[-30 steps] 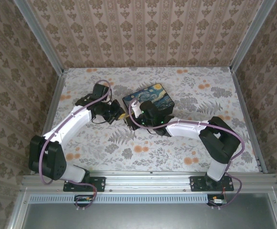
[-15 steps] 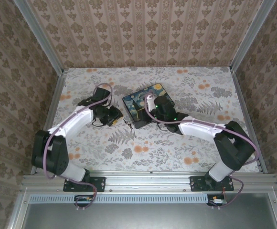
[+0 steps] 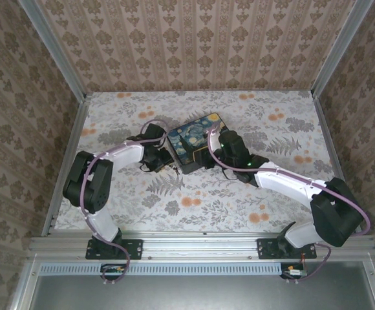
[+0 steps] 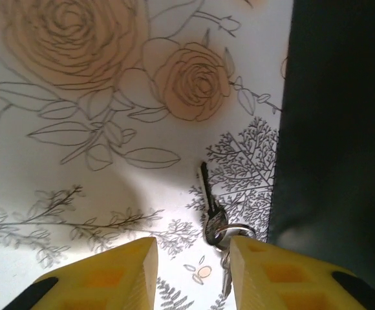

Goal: Unlock the padlock with the key

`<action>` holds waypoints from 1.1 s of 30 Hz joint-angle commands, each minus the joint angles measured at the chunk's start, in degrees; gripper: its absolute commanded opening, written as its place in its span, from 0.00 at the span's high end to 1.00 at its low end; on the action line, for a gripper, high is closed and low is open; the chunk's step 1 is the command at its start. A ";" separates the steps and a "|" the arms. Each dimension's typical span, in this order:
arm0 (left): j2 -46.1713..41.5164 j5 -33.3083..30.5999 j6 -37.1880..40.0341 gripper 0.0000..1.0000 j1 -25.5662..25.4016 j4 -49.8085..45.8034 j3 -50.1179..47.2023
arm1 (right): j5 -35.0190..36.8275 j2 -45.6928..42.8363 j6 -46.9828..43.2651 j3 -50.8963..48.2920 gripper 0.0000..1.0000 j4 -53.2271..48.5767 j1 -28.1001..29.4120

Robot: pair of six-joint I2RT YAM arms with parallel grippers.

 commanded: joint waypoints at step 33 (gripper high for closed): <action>3.54 -4.07 2.49 1.00 -1.03 -0.18 1.18 | -4.46 -1.34 0.08 -0.76 0.75 -2.56 -0.46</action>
